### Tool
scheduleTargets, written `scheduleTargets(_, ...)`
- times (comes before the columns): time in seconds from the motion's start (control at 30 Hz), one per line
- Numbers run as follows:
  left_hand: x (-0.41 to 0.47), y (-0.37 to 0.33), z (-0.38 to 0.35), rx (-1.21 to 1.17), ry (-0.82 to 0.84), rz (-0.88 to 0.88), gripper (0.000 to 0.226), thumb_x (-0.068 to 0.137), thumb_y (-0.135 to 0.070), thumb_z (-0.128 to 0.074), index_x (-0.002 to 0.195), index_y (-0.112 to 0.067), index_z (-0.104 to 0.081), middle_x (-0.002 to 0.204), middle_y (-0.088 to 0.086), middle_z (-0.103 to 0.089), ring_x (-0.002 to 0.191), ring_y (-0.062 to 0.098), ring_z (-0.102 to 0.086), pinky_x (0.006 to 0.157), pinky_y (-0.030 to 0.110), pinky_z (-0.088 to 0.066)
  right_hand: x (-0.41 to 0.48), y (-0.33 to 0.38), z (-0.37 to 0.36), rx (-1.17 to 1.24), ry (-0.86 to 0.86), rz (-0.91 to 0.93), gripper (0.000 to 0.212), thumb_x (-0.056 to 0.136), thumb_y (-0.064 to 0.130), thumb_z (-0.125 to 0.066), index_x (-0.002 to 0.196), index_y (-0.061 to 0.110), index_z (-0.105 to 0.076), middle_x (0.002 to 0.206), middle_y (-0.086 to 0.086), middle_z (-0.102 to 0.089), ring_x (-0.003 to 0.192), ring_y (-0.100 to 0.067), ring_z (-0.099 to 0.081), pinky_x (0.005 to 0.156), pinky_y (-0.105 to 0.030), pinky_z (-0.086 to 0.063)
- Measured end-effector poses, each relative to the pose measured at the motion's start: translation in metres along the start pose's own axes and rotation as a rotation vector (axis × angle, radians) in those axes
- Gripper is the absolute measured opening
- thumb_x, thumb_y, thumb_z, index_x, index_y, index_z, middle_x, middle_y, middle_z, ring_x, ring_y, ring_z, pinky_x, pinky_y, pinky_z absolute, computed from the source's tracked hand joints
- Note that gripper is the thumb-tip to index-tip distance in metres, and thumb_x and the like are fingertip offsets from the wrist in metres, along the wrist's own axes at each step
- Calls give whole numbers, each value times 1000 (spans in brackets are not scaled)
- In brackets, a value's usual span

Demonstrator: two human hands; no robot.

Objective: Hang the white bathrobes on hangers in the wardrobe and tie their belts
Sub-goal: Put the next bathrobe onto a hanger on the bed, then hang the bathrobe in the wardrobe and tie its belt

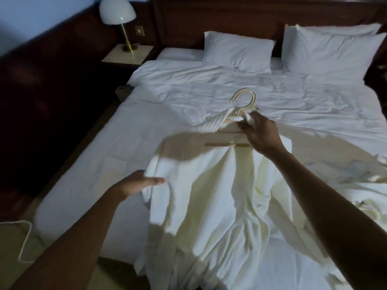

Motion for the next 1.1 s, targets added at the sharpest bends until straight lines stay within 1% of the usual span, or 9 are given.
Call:
scheduleTargets(0.13, -30, 89, 11, 28, -68, 61, 69, 60, -65, -86, 104, -12, -77, 85, 4, -78, 69, 18, -71, 64, 34, -56, -10, 25, -13, -25, 16, 3, 21, 95, 35, -69, 98, 17, -59, 82, 0, -59, 78, -27, -51, 66, -32, -29)
scheduleTargets(0.23, -55, 122, 52, 29, -320, 33, 50, 72, -57, -73, 103, -18, -76, 94, 5, -77, 82, 22, -70, 74, 36, -54, -19, 48, -26, -38, 35, -18, 21, 95, 36, -67, 94, 19, -56, 83, -4, -61, 79, -27, -52, 66, -34, -32)
scheduleTargets(0.4, -89, 151, 135, -566, -643, -42, 49, 77, -53, -71, 114, -21, -74, 114, 6, -74, 109, 32, -67, 94, 44, -53, -36, 105, -58, -1, 11, -55, 22, 98, 37, -62, 93, 17, -54, 84, -9, -62, 84, -33, -57, 65, -36, -32)
scheduleTargets(0.47, -109, 143, 151, -416, -673, -59, 49, 89, -59, -66, 116, -19, -71, 113, 2, -73, 107, 28, -67, 97, 47, -52, -39, 139, -71, 13, -14, -29, 23, 99, 39, -59, 94, 17, -52, 87, -14, -63, 88, -38, -59, 66, -38, -36)
scheduleTargets(0.6, -172, 132, 204, -97, -961, -135, 52, 93, -64, -58, 99, -14, -72, 85, 6, -73, 79, 29, -69, 72, 40, -52, -39, 218, -79, 19, -53, 72, 30, 101, 45, -50, 99, 15, -51, 90, -16, -66, 93, -40, -60, 76, -44, -46)
scheduleTargets(0.7, -231, 143, 251, 146, -1142, -172, 54, 96, -71, -45, 87, -22, -66, 72, -1, -66, 64, 20, -64, 59, 32, -45, -37, 282, -82, 35, -103, 211, 35, 102, 49, -49, 107, 15, -55, 97, -18, -69, 98, -41, -62, 78, -43, -46)
scheduleTargets(0.83, -290, 185, 287, 357, -1180, -85, 58, 95, -75, -42, 84, -22, -66, 68, -6, -59, 59, 14, -55, 61, 33, -40, -41, 368, -105, 40, -56, 437, 35, 104, 49, -47, 114, 16, -57, 101, -17, -70, 98, -42, -63, 77, -44, -48)
scheduleTargets(1.0, -370, 258, 299, 75, -1397, -19, 53, 91, -65, -62, 87, -13, -70, 77, 10, -67, 72, 32, -61, 68, 43, -49, -51, 471, -145, 2, -10, 754, 33, 102, 48, -49, 115, 18, -58, 101, -14, -72, 96, -43, -65, 73, -43, -50)
scheduleTargets(1.1, -426, 292, 305, -139, -1535, -29, 50, 92, -55, -67, 72, -11, -56, 64, -4, -54, 63, 24, -47, 60, 35, -38, -54, 531, -170, 19, 9, 915, 33, 103, 47, -48, 118, 19, -58, 103, -14, -72, 95, -43, -65, 74, -41, -48)
Point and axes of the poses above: each hand's wrist, its own x-axis towards the middle knuckle, its own z-axis out of the back of the hand, y = z × x, the point moved 3 cm from there along x, towards the middle knuckle
